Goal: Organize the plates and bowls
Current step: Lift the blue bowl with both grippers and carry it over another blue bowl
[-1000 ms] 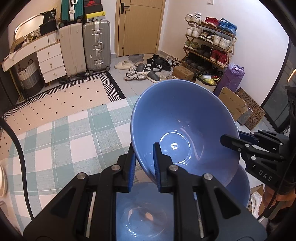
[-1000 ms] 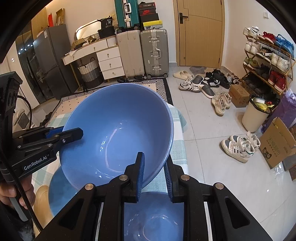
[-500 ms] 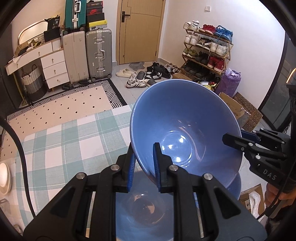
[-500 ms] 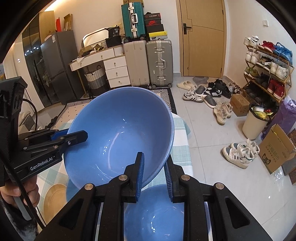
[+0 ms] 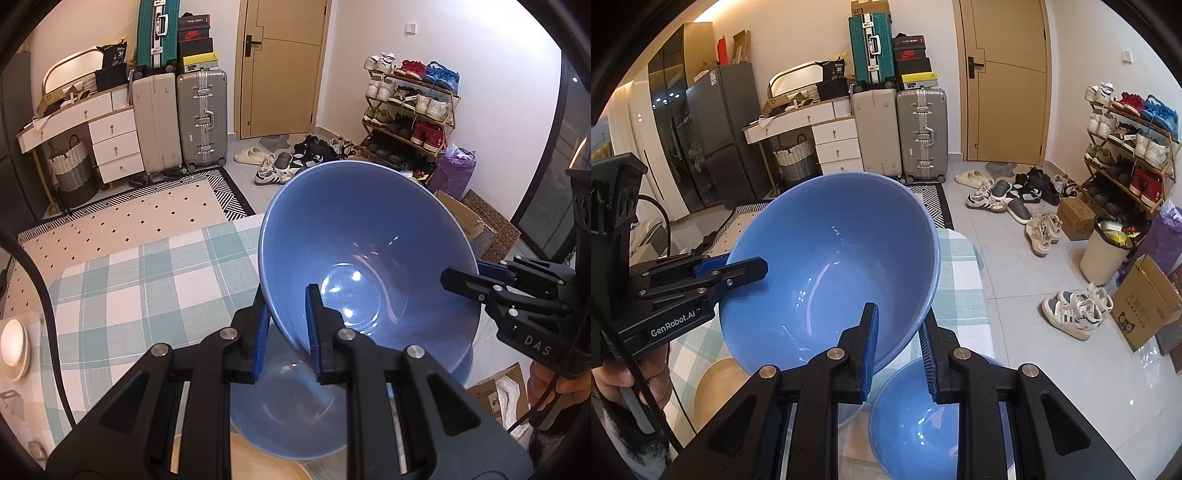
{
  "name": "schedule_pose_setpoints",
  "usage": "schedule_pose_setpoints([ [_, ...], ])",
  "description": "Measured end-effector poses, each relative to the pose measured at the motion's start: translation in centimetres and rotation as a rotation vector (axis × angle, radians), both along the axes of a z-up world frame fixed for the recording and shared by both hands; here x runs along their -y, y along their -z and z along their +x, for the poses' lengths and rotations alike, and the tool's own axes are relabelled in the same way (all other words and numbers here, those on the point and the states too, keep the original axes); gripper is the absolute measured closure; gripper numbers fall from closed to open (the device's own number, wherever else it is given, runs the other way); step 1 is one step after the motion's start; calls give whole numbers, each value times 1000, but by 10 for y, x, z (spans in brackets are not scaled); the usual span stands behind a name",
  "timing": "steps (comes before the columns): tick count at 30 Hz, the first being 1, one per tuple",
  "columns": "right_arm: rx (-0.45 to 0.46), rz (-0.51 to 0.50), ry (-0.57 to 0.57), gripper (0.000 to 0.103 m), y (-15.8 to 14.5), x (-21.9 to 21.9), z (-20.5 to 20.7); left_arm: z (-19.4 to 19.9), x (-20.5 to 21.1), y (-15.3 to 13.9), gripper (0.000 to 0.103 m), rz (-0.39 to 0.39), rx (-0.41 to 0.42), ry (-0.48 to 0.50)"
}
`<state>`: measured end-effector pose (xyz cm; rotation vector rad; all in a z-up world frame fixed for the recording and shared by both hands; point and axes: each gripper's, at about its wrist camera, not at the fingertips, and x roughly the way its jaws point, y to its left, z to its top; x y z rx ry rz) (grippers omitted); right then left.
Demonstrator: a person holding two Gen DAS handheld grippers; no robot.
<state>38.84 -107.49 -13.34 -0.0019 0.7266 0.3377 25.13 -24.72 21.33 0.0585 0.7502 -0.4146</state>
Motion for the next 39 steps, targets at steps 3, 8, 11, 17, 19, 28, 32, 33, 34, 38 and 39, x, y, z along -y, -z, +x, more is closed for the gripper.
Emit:
schedule_pose_setpoints([
  [3, 7, -1, -8, 80, -3, -7, -8, -16, -8, -5, 88, 6, 7, -1],
  [8, 3, 4, -19, 80, -2, -15, -17, -33, -16, -8, 88, 17, 5, -6],
  [11, 0, 5, -23, 80, 0, -21, -23, -37, -19, -6, 88, 23, -2, -9],
  [17, -18, 15, -30, 80, 9, -29, -28, -53, -33, 4, 88, 37, -9, -7],
  [19, -24, 18, -33, 80, 12, -31, -29, -58, -36, 7, 88, 37, -13, -3],
  [28, -60, 26, -49, 80, 32, -39, -31, -53, -44, 29, 87, 47, -35, -5],
  [32, -76, 26, -56, 80, 42, -44, -32, -52, -50, 43, 87, 48, -52, -10],
  [33, -80, 25, -58, 80, 44, -45, -32, -49, -52, 47, 87, 47, -57, -11],
  [34, -85, 23, -60, 80, 47, -47, -31, -48, -54, 51, 87, 47, -63, -12],
  [38, -106, 16, -63, 80, 59, -53, -30, -41, -58, 68, 87, 59, -83, -15],
  [39, -110, 16, -62, 80, 60, -54, -29, -40, -58, 72, 87, 62, -85, -15],
])
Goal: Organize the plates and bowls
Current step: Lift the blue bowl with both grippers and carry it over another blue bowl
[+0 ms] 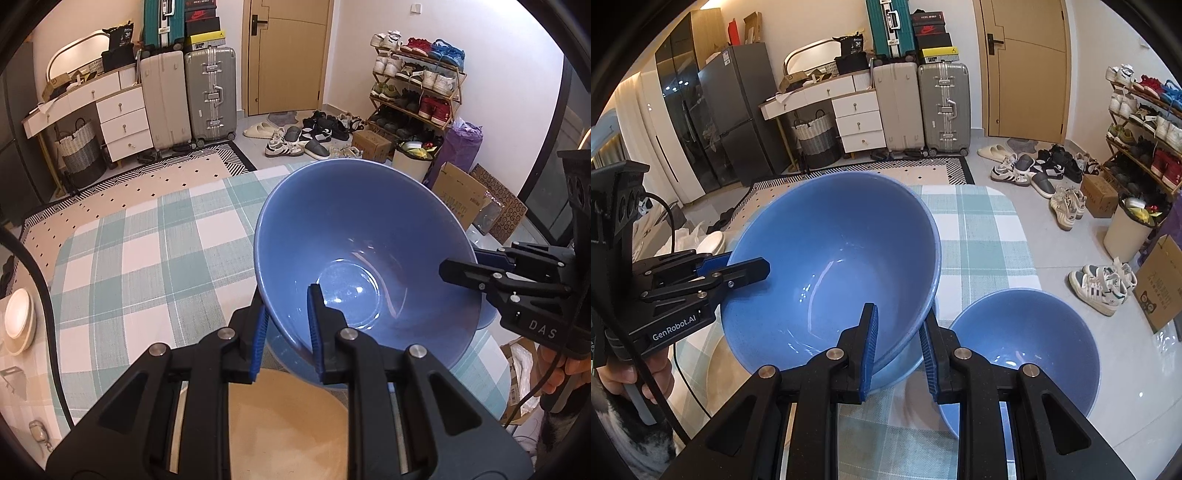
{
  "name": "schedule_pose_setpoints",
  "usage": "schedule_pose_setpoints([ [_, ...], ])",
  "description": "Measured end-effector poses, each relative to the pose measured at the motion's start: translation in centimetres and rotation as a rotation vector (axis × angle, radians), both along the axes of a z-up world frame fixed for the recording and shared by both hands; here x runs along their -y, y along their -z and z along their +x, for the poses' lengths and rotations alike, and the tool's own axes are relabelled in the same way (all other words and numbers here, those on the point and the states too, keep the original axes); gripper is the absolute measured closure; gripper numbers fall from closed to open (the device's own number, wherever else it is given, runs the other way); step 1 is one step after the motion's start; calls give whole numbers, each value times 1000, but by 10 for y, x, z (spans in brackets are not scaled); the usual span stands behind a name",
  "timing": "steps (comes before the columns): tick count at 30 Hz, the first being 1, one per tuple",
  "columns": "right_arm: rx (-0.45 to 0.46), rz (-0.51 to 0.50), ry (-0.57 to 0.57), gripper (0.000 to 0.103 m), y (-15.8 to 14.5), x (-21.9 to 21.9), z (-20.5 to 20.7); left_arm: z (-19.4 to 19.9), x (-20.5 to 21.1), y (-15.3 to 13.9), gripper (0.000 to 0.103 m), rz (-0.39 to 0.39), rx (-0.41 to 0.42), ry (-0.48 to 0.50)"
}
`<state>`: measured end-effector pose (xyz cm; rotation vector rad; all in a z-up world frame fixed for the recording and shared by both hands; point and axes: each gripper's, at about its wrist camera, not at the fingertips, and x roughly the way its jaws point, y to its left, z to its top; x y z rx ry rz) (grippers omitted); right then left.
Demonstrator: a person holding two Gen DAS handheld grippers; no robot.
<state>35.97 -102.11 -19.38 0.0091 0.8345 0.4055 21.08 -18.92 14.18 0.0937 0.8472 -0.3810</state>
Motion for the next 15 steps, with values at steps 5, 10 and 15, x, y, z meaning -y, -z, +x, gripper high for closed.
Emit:
schedule_pose_setpoints([
  [5, -18, -8, -1, 80, 13, -2, 3, 7, -2, 18, 87, 11, -15, -1],
  [10, -32, -24, -2, 80, 24, -4, 7, 16, -4, 36, 86, 16, -30, -7],
  [15, -49, -41, -6, 80, 35, -6, 13, 26, -3, 51, 86, 37, -31, -16],
])
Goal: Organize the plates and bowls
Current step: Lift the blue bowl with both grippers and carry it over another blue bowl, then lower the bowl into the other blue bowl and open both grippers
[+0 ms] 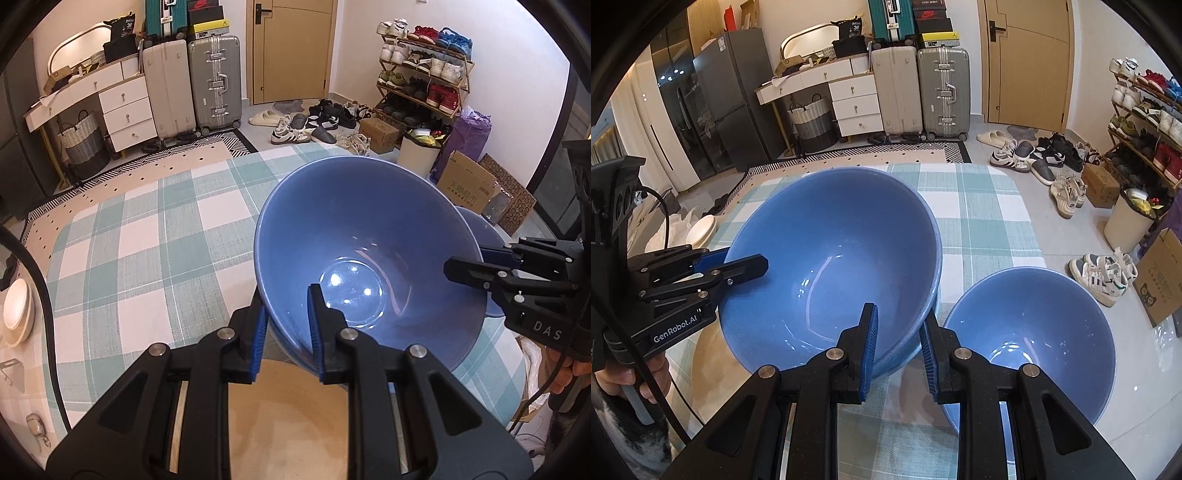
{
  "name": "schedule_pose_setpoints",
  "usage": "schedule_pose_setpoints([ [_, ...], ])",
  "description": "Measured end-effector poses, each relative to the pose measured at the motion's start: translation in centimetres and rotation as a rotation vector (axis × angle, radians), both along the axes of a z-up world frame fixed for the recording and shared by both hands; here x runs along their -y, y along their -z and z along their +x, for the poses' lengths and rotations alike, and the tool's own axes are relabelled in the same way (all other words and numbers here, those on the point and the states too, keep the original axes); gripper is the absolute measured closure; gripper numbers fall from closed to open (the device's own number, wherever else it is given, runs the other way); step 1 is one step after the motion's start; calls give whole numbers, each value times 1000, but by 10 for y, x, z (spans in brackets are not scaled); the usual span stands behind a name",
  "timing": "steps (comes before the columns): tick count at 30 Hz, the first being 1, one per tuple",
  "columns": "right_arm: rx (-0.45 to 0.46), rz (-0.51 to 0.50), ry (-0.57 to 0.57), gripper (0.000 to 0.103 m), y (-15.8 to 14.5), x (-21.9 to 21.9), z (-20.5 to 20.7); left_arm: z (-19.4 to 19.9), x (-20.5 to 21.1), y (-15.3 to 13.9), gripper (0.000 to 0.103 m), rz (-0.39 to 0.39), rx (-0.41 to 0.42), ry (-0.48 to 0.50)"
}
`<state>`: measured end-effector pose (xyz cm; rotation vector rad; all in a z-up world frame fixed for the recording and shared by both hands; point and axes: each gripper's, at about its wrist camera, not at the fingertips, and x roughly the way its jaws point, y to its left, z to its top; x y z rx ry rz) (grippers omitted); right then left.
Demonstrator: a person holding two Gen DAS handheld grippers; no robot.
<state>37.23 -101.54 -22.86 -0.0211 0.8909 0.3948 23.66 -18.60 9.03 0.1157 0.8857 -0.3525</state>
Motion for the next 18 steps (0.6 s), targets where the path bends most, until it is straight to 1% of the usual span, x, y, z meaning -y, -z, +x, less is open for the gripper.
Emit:
schedule_pose_setpoints([
  [13, -14, -65, -14, 80, 21, -12, 9, 21, -3, 42, 86, 62, -32, -16],
  [18, -27, -72, -7, 79, 27, -13, 10, 29, -3, 55, 83, 65, -47, -7],
])
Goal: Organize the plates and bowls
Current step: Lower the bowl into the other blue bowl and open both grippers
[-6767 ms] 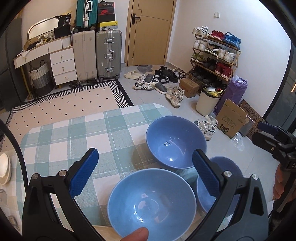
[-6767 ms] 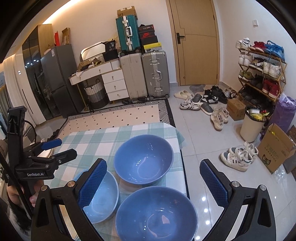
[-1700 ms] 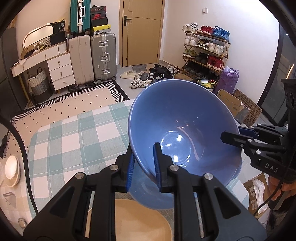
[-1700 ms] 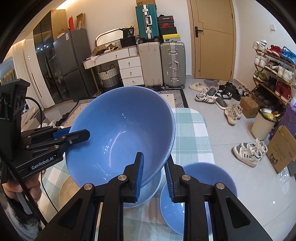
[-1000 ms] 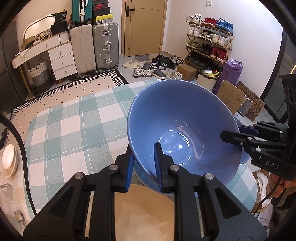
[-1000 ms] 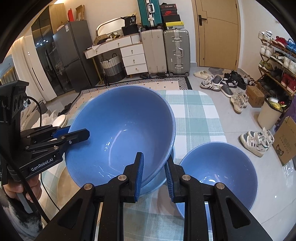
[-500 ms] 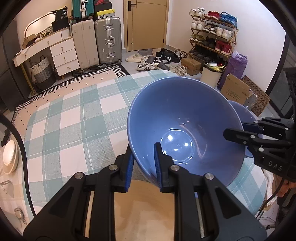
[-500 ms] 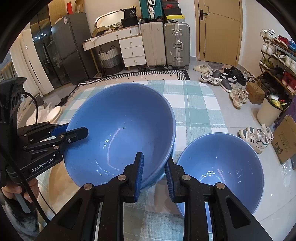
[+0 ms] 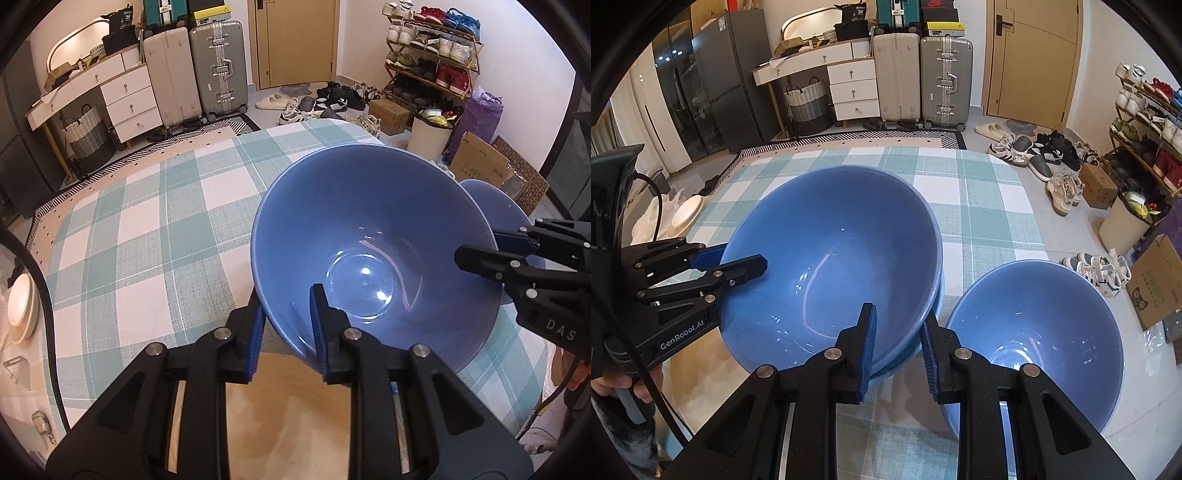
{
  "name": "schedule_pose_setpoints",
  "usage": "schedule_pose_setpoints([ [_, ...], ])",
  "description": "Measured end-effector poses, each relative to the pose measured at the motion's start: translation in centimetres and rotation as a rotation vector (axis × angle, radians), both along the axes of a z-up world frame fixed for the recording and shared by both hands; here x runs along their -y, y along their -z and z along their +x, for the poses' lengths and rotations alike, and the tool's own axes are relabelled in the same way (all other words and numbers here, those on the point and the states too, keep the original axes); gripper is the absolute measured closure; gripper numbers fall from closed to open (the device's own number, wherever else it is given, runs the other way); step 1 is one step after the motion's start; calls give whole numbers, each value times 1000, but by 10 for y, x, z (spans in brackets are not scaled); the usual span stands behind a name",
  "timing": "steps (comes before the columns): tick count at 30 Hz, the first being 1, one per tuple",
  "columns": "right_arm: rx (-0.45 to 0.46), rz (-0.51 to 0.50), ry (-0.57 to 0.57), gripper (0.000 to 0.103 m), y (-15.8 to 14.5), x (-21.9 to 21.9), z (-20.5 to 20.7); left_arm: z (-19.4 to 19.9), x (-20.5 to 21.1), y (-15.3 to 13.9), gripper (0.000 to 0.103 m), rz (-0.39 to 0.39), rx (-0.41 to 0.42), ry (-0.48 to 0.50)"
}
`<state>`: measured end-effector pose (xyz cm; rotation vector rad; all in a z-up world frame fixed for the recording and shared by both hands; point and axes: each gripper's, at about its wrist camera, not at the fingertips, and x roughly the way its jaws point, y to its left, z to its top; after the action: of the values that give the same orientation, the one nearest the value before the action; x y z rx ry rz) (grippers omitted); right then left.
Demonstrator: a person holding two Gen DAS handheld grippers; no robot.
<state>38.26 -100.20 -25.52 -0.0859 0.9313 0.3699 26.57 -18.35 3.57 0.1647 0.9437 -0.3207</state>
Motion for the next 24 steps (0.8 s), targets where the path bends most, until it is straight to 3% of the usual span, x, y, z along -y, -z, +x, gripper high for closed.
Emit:
schedule_pose_setpoints([
  [9, -11, -24, -6, 78, 7, 0, 4, 7, -3, 18, 82, 1, -27, 3],
  [24, 15, -41, 6, 62, 6, 4, -2, 12, -8, 28, 77, -10, -40, 8],
])
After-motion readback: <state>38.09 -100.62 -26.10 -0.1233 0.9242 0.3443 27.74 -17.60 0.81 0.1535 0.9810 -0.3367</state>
